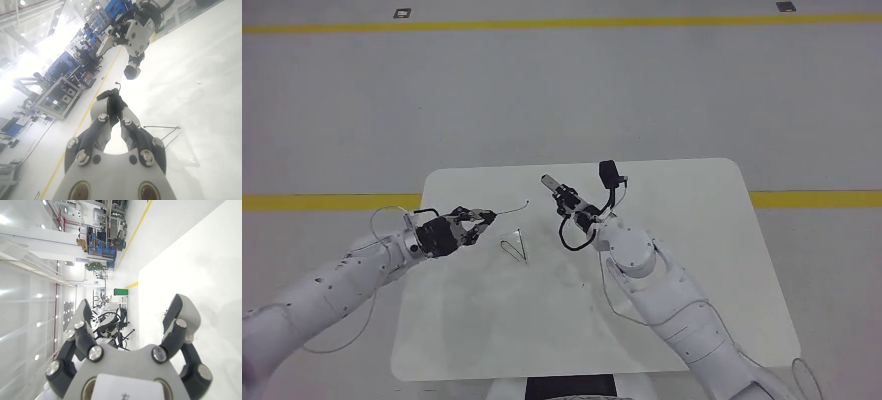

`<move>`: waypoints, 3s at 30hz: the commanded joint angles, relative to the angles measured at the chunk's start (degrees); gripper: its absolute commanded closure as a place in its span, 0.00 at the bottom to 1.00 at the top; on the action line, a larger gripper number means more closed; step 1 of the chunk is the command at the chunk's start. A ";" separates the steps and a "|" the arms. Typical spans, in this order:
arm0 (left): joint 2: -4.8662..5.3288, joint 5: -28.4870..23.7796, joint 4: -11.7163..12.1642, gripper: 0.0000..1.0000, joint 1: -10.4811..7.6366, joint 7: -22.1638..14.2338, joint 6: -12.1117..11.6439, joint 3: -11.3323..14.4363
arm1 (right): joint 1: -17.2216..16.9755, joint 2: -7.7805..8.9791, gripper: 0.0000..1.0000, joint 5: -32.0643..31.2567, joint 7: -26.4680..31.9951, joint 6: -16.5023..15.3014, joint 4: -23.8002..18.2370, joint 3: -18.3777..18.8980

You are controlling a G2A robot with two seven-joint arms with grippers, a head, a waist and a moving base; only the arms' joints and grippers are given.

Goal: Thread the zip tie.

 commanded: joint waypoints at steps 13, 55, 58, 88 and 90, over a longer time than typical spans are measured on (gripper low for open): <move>-0.15 -22.56 0.72 1.00 0.63 5.99 -12.26 6.79 | 0.00 0.00 0.00 0.00 0.00 0.00 0.00 0.00; 6.19 -72.31 -26.16 1.00 5.42 -20.07 -12.26 6.79 | 0.00 0.00 0.00 0.00 0.00 0.00 0.00 0.00; 6.41 -75.28 -27.11 1.00 5.16 -23.15 -12.26 6.61 | 0.00 0.00 0.00 0.00 0.00 0.00 0.00 0.00; 6.45 -113.75 -30.08 1.00 18.46 -56.77 -12.26 -17.25 | 6.17 -2.02 0.00 18.24 11.66 -14.55 12.96 -0.82; 5.95 -116.30 -29.56 1.00 21.01 -61.41 -12.26 -21.43 | 7.55 -2.49 0.00 20.11 12.69 -15.07 15.10 -1.53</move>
